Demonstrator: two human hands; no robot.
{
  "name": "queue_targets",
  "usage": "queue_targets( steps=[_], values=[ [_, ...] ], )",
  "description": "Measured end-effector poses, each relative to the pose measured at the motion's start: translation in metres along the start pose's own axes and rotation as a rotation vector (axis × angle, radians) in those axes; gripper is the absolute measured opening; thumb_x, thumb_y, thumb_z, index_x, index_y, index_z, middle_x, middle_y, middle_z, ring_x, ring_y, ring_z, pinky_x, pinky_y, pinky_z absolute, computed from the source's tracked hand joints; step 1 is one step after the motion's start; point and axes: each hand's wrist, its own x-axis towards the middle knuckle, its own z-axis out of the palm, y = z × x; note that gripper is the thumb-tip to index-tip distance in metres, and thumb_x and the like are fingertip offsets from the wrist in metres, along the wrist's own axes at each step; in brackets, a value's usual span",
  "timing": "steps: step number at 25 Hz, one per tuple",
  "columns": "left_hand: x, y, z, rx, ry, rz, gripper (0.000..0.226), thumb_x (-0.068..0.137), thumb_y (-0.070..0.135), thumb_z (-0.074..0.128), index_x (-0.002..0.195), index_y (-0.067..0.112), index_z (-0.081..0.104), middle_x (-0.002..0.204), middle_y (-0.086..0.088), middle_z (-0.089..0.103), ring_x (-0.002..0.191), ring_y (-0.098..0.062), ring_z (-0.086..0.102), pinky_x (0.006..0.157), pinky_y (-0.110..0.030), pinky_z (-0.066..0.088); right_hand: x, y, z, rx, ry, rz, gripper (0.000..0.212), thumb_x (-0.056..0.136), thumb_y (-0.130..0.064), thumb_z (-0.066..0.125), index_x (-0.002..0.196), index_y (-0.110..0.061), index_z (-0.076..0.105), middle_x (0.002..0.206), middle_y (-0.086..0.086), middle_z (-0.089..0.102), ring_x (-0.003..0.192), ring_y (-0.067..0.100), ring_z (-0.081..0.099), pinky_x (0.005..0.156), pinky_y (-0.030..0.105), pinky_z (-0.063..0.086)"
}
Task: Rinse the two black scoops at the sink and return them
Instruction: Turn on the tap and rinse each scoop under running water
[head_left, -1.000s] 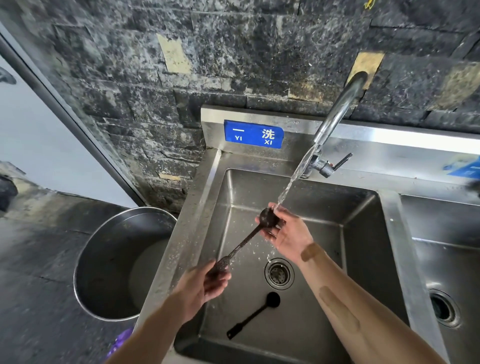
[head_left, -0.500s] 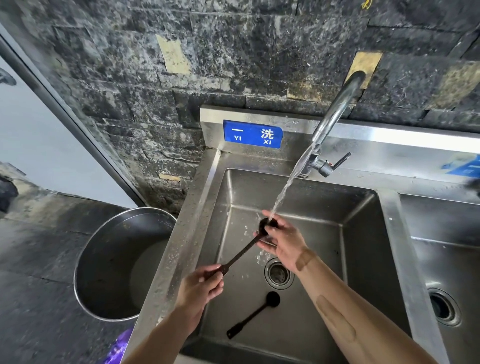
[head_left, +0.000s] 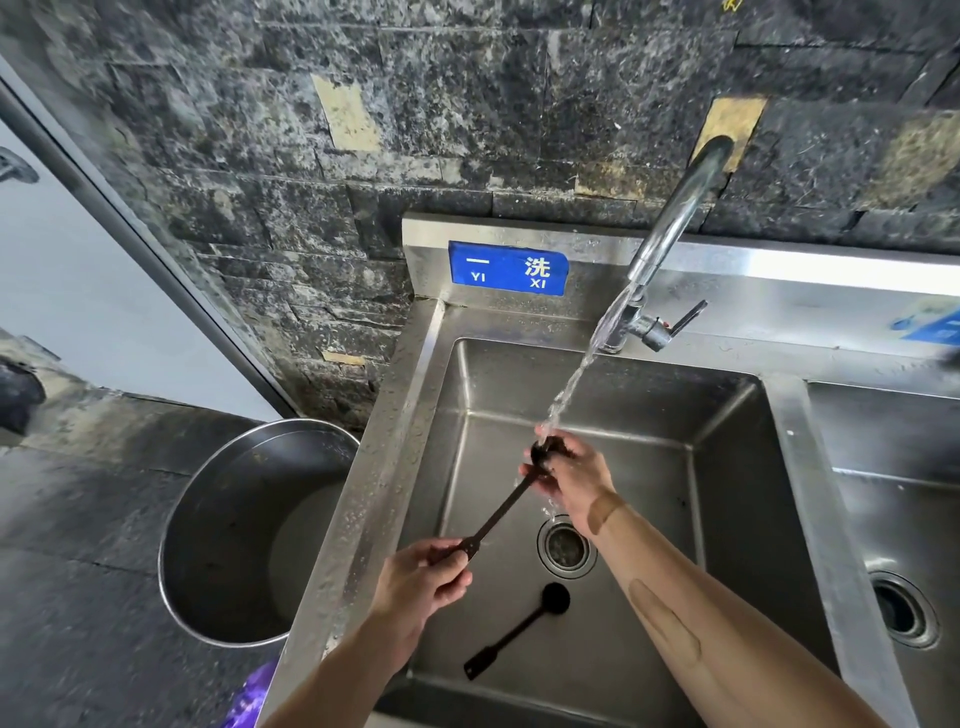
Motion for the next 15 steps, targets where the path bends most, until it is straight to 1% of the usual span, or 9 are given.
queue_targets(
  steps=[2,5,6,7,9,11,12,13,15],
  values=[
    [0.001,-0.003,-0.003,0.008,-0.008,-0.004,0.019,0.08,-0.008,0.07,0.098,-0.002,0.071,0.088,-0.02,0.07,0.068,-0.024,0.071,0.061,-0.027,0.059,0.0,0.001,0.002,-0.021,-0.056,0.018,0.045,0.094,0.01,0.047,0.126,-0.017,0.062,0.117,0.014,0.067,0.081,0.022,0.071,0.055,0.026,0.055],
    [-0.001,-0.005,-0.005,-0.004,-0.007,-0.004,0.017,0.081,-0.009,0.068,0.096,-0.002,0.071,0.094,-0.022,0.067,0.07,-0.024,0.072,0.062,-0.026,0.06,-0.004,0.003,0.006,0.0,-0.03,0.006,0.035,0.097,0.002,0.049,0.122,-0.016,0.066,0.108,0.011,0.072,0.072,0.02,0.074,0.052,0.026,0.057],
    [-0.002,-0.005,-0.005,-0.011,0.0,-0.006,0.016,0.081,-0.009,0.068,0.096,-0.002,0.071,0.096,-0.022,0.066,0.071,-0.025,0.071,0.063,-0.026,0.06,-0.004,0.003,0.007,-0.008,-0.012,0.003,0.036,0.097,0.001,0.049,0.123,-0.017,0.065,0.11,0.012,0.071,0.07,0.02,0.074,0.051,0.026,0.057],
    [-0.002,-0.004,-0.003,-0.018,0.001,-0.011,0.016,0.082,-0.009,0.068,0.095,-0.002,0.071,0.097,-0.023,0.065,0.072,-0.026,0.071,0.063,-0.026,0.06,-0.005,0.003,0.007,-0.011,-0.011,0.009,0.04,0.097,0.003,0.049,0.127,-0.019,0.062,0.115,0.014,0.069,0.073,0.021,0.074,0.054,0.028,0.058],
    [-0.003,-0.004,0.002,-0.036,-0.011,-0.026,0.016,0.083,-0.009,0.067,0.097,-0.003,0.07,0.102,-0.024,0.065,0.076,-0.027,0.07,0.064,-0.027,0.06,-0.005,0.001,0.006,0.038,-0.064,0.032,0.054,0.093,0.011,0.048,0.138,-0.019,0.051,0.126,0.017,0.063,0.085,0.025,0.073,0.068,0.034,0.057],
    [0.001,-0.003,0.012,-0.08,-0.008,-0.053,0.017,0.084,-0.009,0.065,0.101,-0.005,0.068,0.102,-0.024,0.065,0.077,-0.028,0.069,0.064,-0.028,0.061,-0.008,-0.002,0.005,0.09,-0.136,0.035,0.058,0.091,0.013,0.049,0.142,-0.014,0.044,0.131,0.018,0.061,0.095,0.027,0.072,0.09,0.05,0.054],
    [0.003,-0.004,0.018,-0.108,0.0,-0.067,0.018,0.085,-0.009,0.065,0.102,-0.006,0.067,0.102,-0.024,0.066,0.077,-0.028,0.069,0.065,-0.029,0.062,-0.009,-0.003,0.004,0.084,-0.163,0.025,0.056,0.092,0.011,0.05,0.141,-0.014,0.044,0.13,0.016,0.063,0.098,0.027,0.072,0.099,0.057,0.048],
    [0.006,-0.004,0.025,-0.134,0.008,-0.084,0.017,0.085,-0.009,0.065,0.102,-0.005,0.066,0.1,-0.023,0.066,0.077,-0.027,0.069,0.066,-0.03,0.062,-0.012,-0.005,0.004,0.055,-0.188,0.011,0.053,0.092,0.008,0.052,0.139,-0.016,0.046,0.127,0.012,0.066,0.099,0.026,0.073,0.102,0.059,0.045],
    [0.012,-0.004,0.041,-0.19,0.016,-0.12,0.014,0.085,-0.008,0.064,0.098,-0.003,0.067,0.095,-0.021,0.067,0.078,-0.027,0.068,0.069,-0.032,0.062,-0.02,-0.012,0.001,-0.035,-0.226,-0.031,0.046,0.091,-0.001,0.059,0.13,-0.024,0.05,0.119,0.005,0.071,0.101,0.024,0.073,0.099,0.056,0.047]
  ],
)
